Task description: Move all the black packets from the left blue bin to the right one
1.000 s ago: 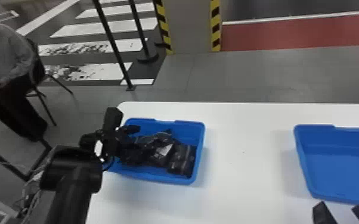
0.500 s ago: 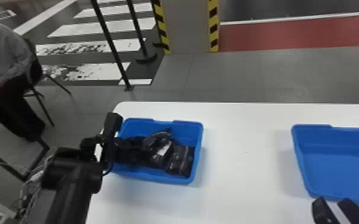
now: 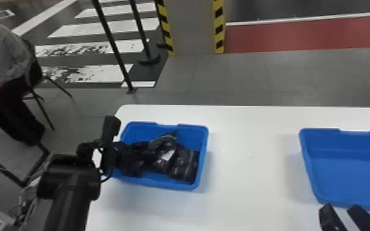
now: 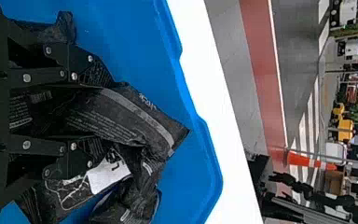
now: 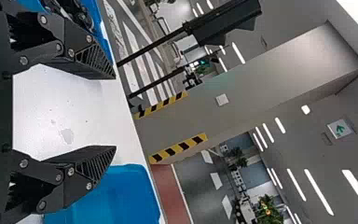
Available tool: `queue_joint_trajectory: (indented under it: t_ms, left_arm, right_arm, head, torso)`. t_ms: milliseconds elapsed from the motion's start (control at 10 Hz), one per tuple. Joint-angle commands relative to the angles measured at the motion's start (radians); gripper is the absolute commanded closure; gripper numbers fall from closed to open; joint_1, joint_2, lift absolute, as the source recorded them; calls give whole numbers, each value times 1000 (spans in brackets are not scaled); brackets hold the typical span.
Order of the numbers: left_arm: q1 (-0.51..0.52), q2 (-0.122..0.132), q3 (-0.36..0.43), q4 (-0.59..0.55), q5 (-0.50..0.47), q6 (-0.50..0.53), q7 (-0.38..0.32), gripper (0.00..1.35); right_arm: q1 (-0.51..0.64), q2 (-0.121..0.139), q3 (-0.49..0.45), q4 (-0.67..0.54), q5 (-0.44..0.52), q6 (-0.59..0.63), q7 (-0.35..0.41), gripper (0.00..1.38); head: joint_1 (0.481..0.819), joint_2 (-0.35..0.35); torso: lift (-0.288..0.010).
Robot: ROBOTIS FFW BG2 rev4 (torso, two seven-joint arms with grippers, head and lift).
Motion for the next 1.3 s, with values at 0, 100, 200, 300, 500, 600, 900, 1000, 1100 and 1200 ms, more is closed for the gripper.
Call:
queue_joint_trajectory:
  t_ms: [0, 100, 200, 300, 500, 600, 900, 1000, 1100, 1200]
  left_arm:
    - [5, -9, 15, -1, -2, 11, 9, 814]
    - [0, -9, 11, -1, -17, 11, 9, 1231]
    - [0, -14, 23, -1, -12, 4, 23, 1214]
    - [5, -23, 55, -3, -8, -36, 22, 1220]
    - [64, -20, 64, -101, 47, 1, -15, 1220]
    - [148, -31, 75, -290, 72, 92, -35, 1220]
    - [359, -71, 80, -725, 176, 242, -80, 1220]
    - [393, -86, 58, -781, 227, 244, -83, 1220]
    - [410, -103, 26, -806, 270, 234, -90, 1220]
    - [415, -120, 0, -811, 271, 225, -101, 1220]
  right_arm:
    - [-2, 1, 0, 2, -1, -1, 0, 509]
    - [-2, -1, 0, 2, -1, -1, 2, 513]
    - [-4, -1, 0, 2, -3, 1, 3, 558]
    - [-4, -1, 0, 5, -4, 1, 6, 587]
    - [-2, -2, 0, 2, -6, 1, 11, 587]
    - [-4, -2, 2, 0, -6, 1, 13, 587]
    - [-34, -2, 6, -8, -9, 28, 49, 538]
    - [-53, -2, 12, -8, -21, 41, 69, 524]
    - [-98, -2, 17, 5, -26, 65, 118, 518]
    - [-142, -2, 22, 12, -26, 102, 163, 515]
  head:
    - [695, 248]
    - [695, 250]
    - [695, 252]
    - [695, 254]
    - [695, 260]
    - [695, 262]
    - [695, 280]
    - [695, 278]
    - [695, 260]
    - [695, 236]
  torso:
    - [-110]
    - [-110]
    - [-110]
    - [-110]
    - [-110]
    - [-110]
    - [-110]
    - [-110]
    - [-110]
    - [-110]
